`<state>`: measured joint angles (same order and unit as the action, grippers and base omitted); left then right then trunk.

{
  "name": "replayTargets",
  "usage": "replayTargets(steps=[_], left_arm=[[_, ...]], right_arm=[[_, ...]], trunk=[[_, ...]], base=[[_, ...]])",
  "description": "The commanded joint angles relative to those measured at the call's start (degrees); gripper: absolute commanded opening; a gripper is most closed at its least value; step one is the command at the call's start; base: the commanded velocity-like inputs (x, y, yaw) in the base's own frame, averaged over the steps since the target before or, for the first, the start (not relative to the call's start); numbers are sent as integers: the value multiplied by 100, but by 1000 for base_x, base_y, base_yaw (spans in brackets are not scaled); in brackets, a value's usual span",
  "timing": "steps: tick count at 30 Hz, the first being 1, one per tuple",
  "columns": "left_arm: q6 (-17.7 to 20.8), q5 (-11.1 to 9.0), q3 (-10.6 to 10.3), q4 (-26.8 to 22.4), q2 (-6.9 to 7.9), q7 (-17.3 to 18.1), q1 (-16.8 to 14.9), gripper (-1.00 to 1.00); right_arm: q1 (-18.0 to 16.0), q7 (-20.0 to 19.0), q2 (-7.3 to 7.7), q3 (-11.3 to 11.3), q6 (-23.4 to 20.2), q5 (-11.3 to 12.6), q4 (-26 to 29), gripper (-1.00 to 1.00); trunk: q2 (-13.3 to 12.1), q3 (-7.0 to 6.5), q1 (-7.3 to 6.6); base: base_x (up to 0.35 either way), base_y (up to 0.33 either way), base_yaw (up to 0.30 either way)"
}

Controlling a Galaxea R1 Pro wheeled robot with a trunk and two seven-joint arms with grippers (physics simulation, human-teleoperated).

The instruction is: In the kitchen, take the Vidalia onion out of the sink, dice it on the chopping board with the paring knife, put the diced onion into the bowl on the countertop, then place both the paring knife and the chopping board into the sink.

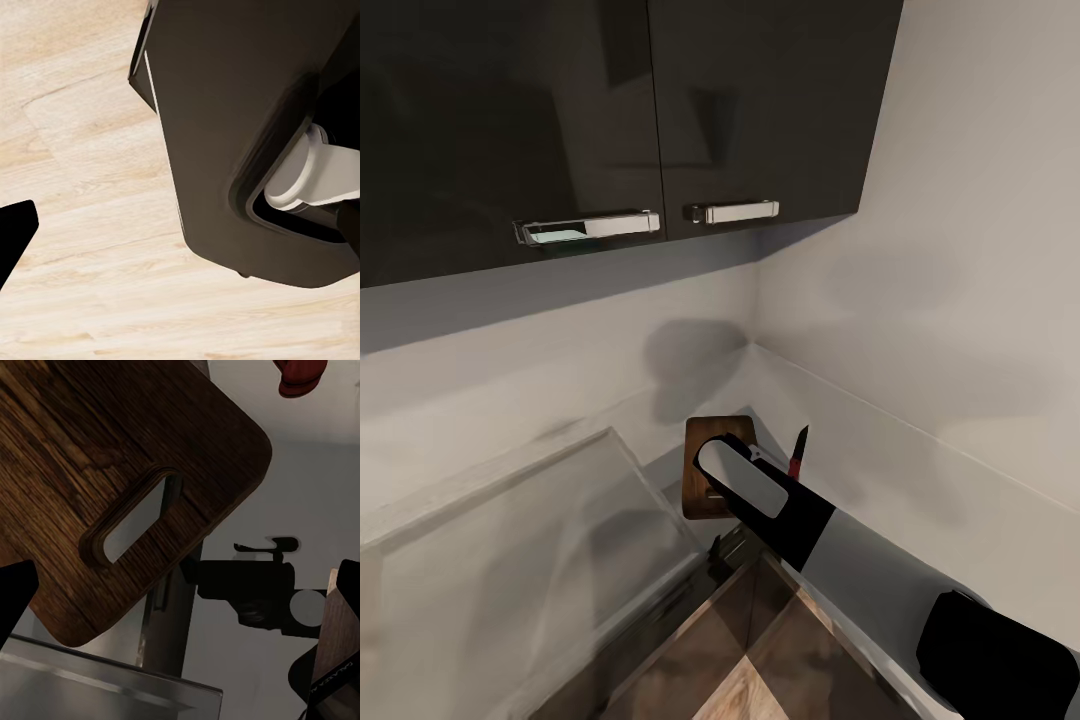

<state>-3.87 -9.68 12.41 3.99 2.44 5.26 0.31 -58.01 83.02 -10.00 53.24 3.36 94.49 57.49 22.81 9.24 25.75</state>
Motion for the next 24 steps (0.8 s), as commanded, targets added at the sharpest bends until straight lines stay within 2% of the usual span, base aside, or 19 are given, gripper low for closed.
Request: replayTargets(steps=[1,13,24], left_arm=[[-27,-60,5,14,2,36,-5,100],[-26,-60,6,19,2,36,-5,100],[-26,-60,7,20,2,36,-5,100]], right_arm=[[-9,12,0,17,34,17,-1,100],[-9,12,0,12,38,17,-1,100],[-9,12,0,11,42,17,-1,100]], trunk=[[11,10,4],[11,15,4],[11,100,4]], base=[[0,0,0],[0,0,0],[0,0,0]])
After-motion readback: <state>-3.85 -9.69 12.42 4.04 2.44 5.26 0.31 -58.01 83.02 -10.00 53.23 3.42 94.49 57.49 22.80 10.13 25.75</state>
